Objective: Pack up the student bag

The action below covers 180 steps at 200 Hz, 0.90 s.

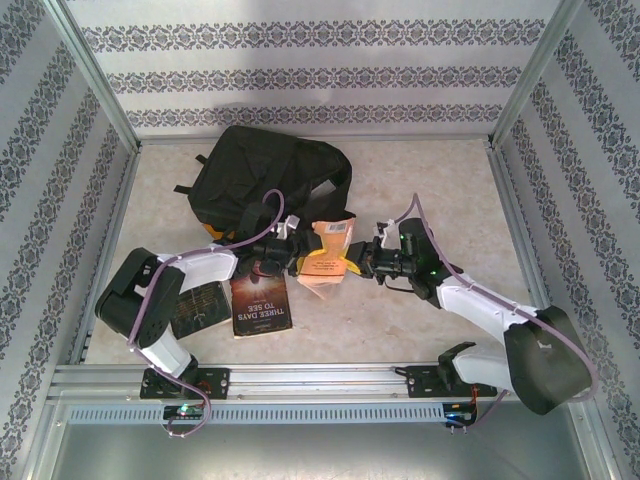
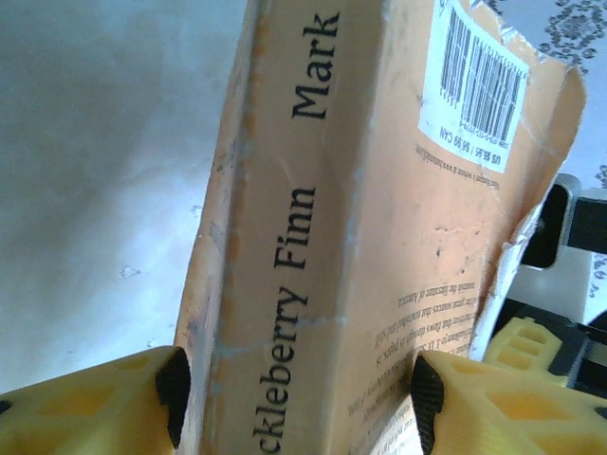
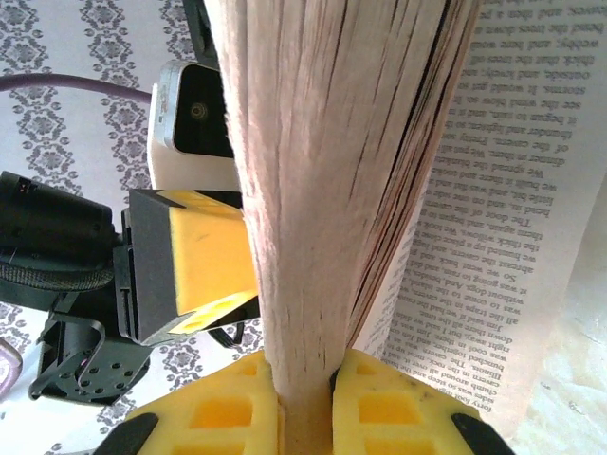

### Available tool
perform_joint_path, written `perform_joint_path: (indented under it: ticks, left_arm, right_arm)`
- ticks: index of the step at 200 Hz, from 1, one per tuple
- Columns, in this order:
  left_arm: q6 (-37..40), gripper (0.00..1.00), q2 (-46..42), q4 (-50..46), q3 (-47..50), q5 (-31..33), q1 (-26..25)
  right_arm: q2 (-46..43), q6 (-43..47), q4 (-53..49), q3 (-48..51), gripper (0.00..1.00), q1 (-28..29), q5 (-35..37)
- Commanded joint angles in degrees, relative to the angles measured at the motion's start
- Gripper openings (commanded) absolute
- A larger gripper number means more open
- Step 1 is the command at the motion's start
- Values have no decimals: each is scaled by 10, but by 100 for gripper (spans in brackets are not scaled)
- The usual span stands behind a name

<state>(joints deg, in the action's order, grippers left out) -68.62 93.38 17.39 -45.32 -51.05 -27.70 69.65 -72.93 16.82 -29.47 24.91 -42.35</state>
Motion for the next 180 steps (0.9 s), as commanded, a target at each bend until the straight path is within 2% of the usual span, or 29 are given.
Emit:
perform_joint_path:
  ticks: [1, 17, 28, 43, 76, 99, 111, 118, 146, 168, 180]
  left_arm:
    - [-22, 61, -23, 48, 0, -27, -6]
    - [-22, 54, -40, 51, -5, -34, -5]
    - [-13, 45, -54, 40, -8, -34, -5]
    - [14, 33, -77, -1, -18, -28, -5]
    - [78, 17, -113, -95, -44, -10, -5]
    - [113, 7, -130, -138, -63, 0, -5]
    - [145, 0, -140, -177, -79, 5, -6]
    - [174, 0, -147, -216, -95, 16, -6]
    - [285, 0, -189, -343, -147, 96, -7]
    - [388, 0, -223, -426, -192, 204, -20]
    - [477, 0, -239, -459, -212, 332, -62]
  right_arm:
    - [-18, 19, 19, -7, 0, 10, -14]
    - [-17, 41, -10, -13, 0, 13, -7]
    - [-18, 58, -33, -18, 0, 15, -2]
    - [-23, 91, -86, -34, 0, 20, 12]
    - [-46, 136, -160, -58, 0, 27, 49]
    - [-56, 167, -201, -81, 11, 39, 72]
    - [-57, 199, -243, -105, 32, 49, 86]
    - [-60, 216, -272, -120, 42, 53, 97]
    - [-84, 265, -355, -160, 66, 54, 146]
    - [-96, 254, -367, -185, 68, 44, 132]
    - [-99, 249, -382, -212, 68, 44, 127]
